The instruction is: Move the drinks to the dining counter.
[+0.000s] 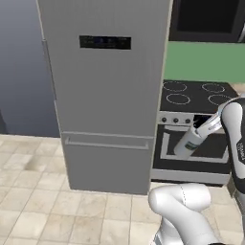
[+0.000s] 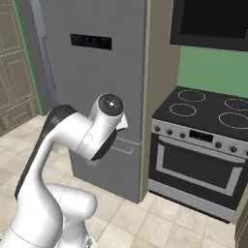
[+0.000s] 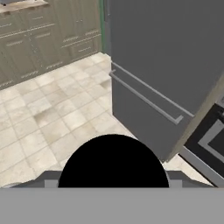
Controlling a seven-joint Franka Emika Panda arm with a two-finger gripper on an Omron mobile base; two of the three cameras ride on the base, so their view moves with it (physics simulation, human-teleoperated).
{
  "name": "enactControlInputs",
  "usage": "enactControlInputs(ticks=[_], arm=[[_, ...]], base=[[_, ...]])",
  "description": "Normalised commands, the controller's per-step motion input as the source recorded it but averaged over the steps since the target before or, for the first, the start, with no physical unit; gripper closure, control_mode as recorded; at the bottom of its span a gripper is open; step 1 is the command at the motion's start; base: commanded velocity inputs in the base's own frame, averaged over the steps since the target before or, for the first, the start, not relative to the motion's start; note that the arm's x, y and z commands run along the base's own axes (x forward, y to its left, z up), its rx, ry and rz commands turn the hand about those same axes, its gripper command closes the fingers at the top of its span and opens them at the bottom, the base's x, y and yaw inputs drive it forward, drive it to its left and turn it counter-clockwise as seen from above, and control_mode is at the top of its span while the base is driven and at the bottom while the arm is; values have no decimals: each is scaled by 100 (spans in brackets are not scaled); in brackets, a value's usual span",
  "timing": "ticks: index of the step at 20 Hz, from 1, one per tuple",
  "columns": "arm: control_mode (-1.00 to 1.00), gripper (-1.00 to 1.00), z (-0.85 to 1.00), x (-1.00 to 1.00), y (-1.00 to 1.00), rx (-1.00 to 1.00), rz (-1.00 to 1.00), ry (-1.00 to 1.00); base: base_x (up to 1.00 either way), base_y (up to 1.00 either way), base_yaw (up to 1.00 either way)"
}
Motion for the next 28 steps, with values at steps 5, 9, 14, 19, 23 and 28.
enactControlInputs(ticks=[5,9,14,19,23,28], arm=[[100,100,0,0,0,0,0,0],[100,100,0,0,0,0,0,0],[100,100,0,0,0,0,0,0],[100,100,0,0,0,0,0,0],[100,100,0,0,0,0,0,0],[100,100,0,0,0,0,0,0]], base=[[-31,13,37],[-29,13,37],[-28,14,37],[-26,15,37],[-24,17,37],[-20,20,37]])
